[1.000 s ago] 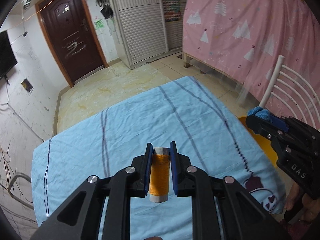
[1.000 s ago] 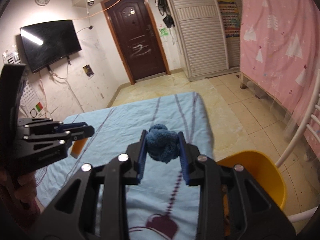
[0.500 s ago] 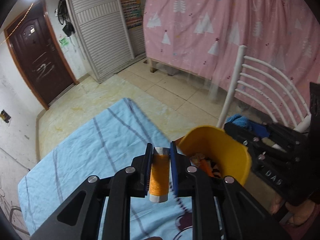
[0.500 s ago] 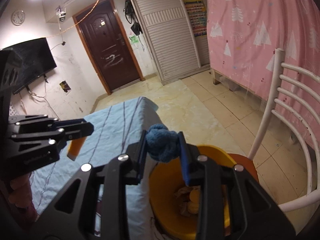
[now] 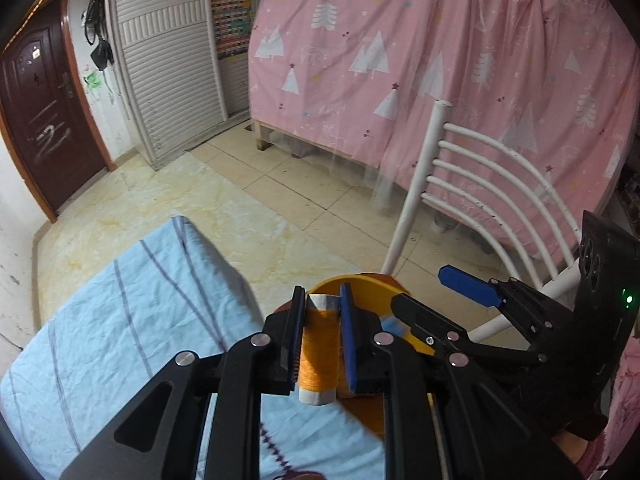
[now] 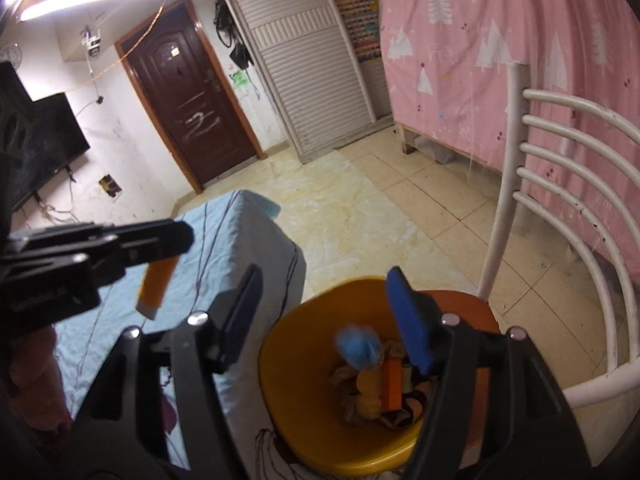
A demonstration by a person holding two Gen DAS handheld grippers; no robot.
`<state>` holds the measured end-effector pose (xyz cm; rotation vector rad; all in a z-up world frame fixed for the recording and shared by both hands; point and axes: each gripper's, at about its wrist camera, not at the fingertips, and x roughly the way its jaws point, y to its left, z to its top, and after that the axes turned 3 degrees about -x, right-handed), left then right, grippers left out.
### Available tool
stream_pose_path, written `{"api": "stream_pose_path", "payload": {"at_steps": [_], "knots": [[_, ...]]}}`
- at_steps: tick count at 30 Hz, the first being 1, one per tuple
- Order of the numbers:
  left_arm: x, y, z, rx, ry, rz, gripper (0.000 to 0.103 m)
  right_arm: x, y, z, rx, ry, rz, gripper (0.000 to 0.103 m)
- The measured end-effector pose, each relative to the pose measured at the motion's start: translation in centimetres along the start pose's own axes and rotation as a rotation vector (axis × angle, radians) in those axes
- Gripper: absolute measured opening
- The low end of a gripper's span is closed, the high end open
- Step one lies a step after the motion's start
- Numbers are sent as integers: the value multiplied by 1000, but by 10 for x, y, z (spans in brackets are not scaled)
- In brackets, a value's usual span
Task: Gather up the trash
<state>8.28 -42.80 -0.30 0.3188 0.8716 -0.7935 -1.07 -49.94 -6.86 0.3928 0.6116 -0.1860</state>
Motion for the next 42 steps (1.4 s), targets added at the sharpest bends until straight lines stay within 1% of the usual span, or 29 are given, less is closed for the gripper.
{"api": "stream_pose_path", "payload": {"at_steps": [2, 4, 5, 6, 8, 9, 10, 14, 19, 23, 29, 33, 35, 37, 42], "knots": [[3, -2, 1, -4, -5, -41, 9, -4, -3, 2, 14, -19, -7, 62], [5, -2, 1, -16, -21, -120, 9, -9, -7, 4, 32, -35, -12, 62], [6, -3, 1, -24, -18, -142, 9, -11, -10, 4, 42, -44, -17, 62], [8, -2, 0, -34, -14, -162, 12, -12, -13, 4, 49, -48, -18, 62], [11, -1, -1, -43, -11, -168, 23, -13, -16, 5, 64, -55, -20, 62], [12, 0, -1, -46, -8, -162, 34, -14, -17, 5, 66, -57, -20, 62], [13, 1, -2, -48, -7, -156, 38, -14, -17, 6, 67, -57, -18, 62], [11, 6, -6, -54, -4, -131, 38, -12, -12, 7, 59, -54, -7, 62], [4, 15, -10, -56, -8, -118, 38, -10, -2, 7, 35, -50, 6, 62], [-7, 23, -13, -56, -28, -101, 38, -12, 8, 7, 17, -53, 8, 63], [-25, 44, -22, -80, -63, -73, 38, -9, 30, 6, -26, -50, 23, 68], [-40, 63, -32, -108, -89, -35, 39, -5, 49, 3, -59, -40, 41, 71], [-47, 75, -37, -127, -103, -6, 39, -2, 61, 2, -72, -38, 56, 75], [-53, 84, -42, -139, -117, 21, 39, 0, 75, 2, -90, -37, 77, 82], [-73, 112, -57, -199, -158, 112, 39, 6, 106, 4, -133, -32, 121, 83]]}}
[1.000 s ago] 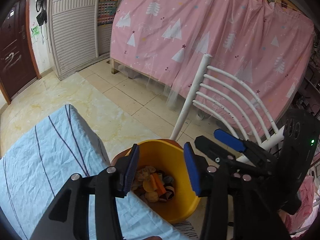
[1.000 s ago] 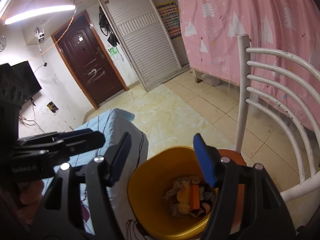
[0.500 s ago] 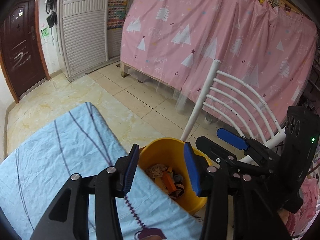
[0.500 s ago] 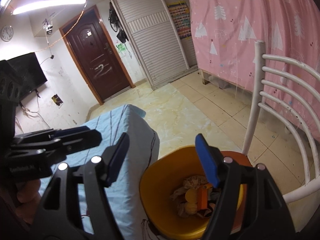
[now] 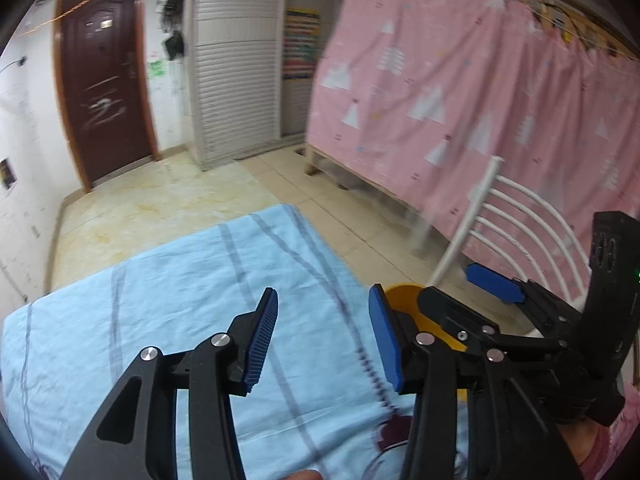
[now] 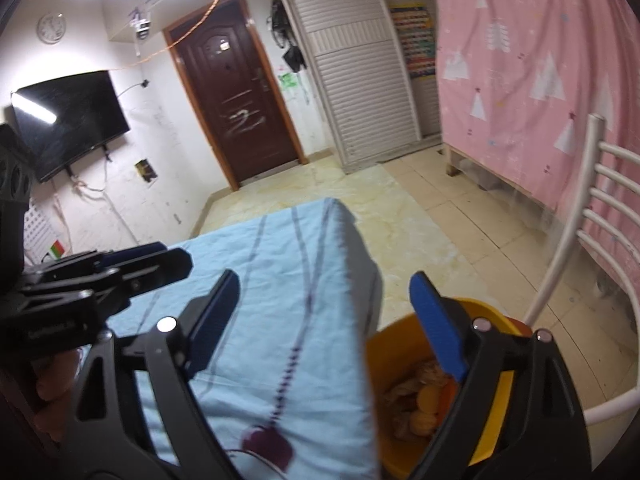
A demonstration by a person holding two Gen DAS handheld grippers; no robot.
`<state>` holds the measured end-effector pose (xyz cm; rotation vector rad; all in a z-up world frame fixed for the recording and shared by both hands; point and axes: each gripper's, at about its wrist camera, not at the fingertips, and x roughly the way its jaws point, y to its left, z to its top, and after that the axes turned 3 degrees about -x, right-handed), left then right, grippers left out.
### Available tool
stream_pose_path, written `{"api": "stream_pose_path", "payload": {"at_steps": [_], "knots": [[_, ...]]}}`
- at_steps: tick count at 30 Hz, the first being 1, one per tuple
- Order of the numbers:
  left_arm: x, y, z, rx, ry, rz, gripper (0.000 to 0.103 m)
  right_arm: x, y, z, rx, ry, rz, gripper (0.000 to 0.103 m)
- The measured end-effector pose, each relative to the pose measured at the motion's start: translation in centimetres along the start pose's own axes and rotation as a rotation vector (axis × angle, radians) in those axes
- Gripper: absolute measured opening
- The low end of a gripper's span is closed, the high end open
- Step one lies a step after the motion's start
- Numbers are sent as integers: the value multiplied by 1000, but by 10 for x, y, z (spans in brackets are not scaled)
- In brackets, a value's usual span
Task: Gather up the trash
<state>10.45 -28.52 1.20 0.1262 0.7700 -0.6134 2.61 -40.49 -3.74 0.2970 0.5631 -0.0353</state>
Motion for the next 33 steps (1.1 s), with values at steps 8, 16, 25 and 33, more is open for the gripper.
{"api": "stream_pose_path", "payload": {"at_steps": [8, 16, 25, 33], "knots": [[-23, 52, -12, -108, -58, 135, 39, 13, 48, 5, -58, 5, 124, 89], [-40, 99, -23, -208, -91, 262, 39, 24, 95, 1, -113, 7, 222, 90], [-54, 143, -42, -293, -104, 342, 39, 35, 134, -3, -177, 27, 269, 90], [-66, 168, -51, -336, -112, 395, 39, 41, 157, -7, -209, 40, 281, 90]]}}
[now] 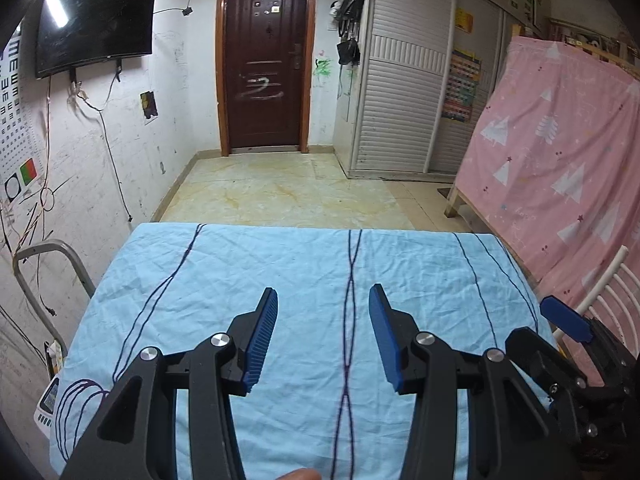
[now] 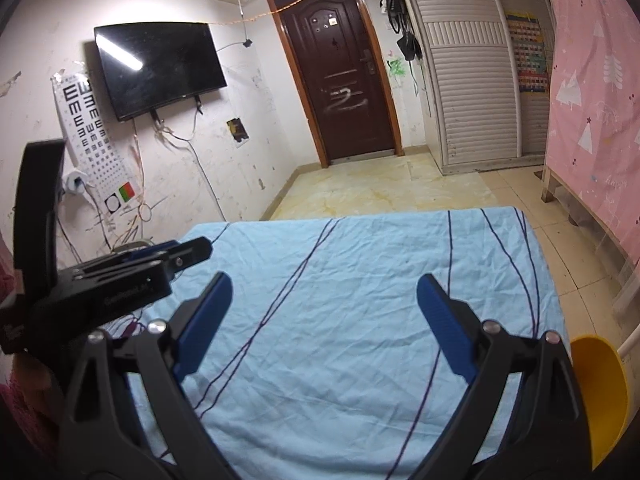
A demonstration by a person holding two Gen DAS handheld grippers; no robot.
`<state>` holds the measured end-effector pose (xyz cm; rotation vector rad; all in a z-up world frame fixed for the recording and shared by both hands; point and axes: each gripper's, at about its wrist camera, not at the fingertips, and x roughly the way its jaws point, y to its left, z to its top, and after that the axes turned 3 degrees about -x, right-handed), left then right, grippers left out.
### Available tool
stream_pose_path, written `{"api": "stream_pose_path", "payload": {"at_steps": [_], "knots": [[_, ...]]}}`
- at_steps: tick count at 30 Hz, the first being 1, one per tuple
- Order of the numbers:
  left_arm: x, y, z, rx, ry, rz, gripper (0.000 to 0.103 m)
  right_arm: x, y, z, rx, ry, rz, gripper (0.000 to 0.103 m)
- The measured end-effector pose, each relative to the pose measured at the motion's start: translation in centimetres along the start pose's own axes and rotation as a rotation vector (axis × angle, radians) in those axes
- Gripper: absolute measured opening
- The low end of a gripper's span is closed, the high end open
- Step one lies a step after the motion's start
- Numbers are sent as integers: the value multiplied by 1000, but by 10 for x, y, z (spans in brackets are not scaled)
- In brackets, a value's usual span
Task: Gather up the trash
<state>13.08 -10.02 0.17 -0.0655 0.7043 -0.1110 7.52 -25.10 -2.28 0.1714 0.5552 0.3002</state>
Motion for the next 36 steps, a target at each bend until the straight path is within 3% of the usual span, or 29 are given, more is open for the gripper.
{"api": "stream_pose_path", "payload": {"at_steps": [36], "knots": [[-5, 27, -1, -22, -3, 48, 39, 16, 31, 1, -41, 21, 16, 90]]}}
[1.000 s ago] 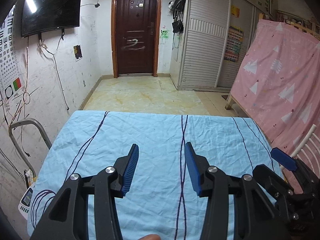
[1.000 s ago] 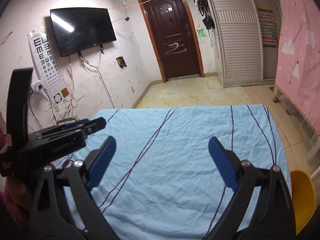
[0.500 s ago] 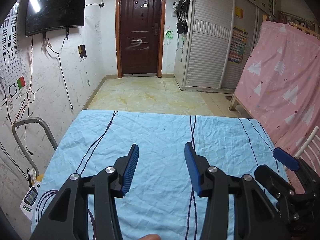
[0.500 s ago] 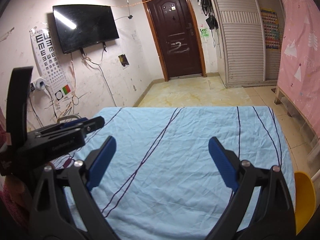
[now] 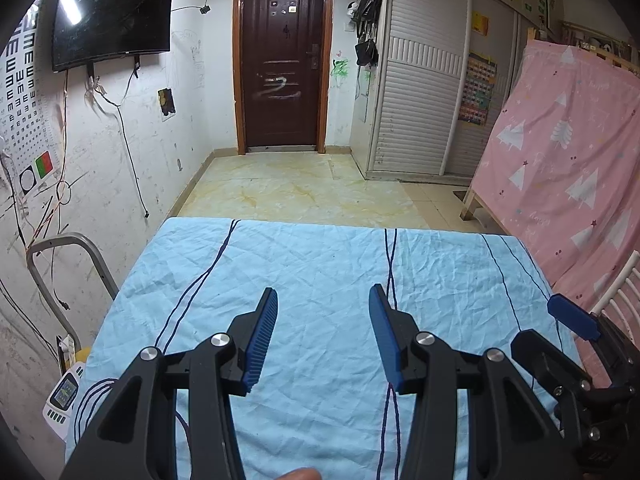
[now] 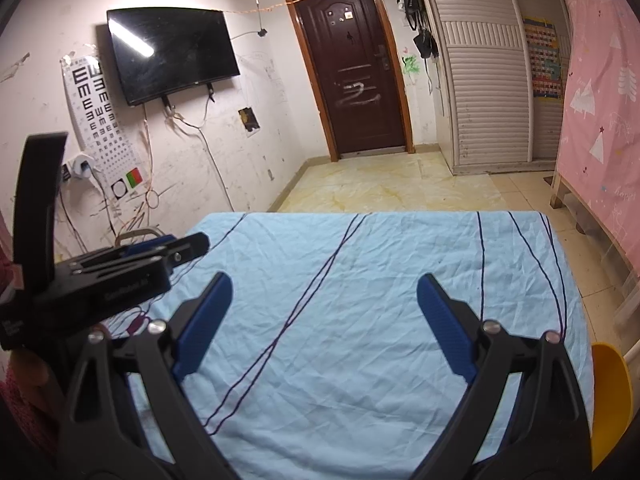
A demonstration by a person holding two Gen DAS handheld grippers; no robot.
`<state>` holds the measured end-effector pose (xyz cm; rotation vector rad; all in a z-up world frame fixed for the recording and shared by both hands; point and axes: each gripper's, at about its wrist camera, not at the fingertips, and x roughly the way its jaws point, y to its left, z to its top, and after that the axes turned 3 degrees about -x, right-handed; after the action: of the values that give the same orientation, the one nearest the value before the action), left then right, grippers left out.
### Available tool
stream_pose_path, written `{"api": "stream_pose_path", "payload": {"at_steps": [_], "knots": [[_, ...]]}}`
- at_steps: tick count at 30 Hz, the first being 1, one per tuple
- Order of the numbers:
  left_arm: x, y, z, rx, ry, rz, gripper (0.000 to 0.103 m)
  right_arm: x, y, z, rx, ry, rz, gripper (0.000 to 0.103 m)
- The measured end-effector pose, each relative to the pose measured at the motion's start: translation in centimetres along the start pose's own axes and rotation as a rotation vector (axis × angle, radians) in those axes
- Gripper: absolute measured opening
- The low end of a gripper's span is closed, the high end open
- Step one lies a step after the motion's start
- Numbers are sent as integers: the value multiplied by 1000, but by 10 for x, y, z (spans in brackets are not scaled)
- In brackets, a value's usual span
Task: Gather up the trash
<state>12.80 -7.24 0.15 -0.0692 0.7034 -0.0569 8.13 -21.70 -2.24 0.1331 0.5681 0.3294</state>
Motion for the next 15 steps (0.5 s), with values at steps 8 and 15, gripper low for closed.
{"api": "stream_pose_path", "payload": {"at_steps": [8, 15], "knots": [[2, 2, -1, -1, 3, 3, 39, 3, 2, -2, -2, 5, 0, 92], [6, 5, -2, -5, 8, 10, 39, 6, 3, -4, -6, 9, 1, 94]]}}
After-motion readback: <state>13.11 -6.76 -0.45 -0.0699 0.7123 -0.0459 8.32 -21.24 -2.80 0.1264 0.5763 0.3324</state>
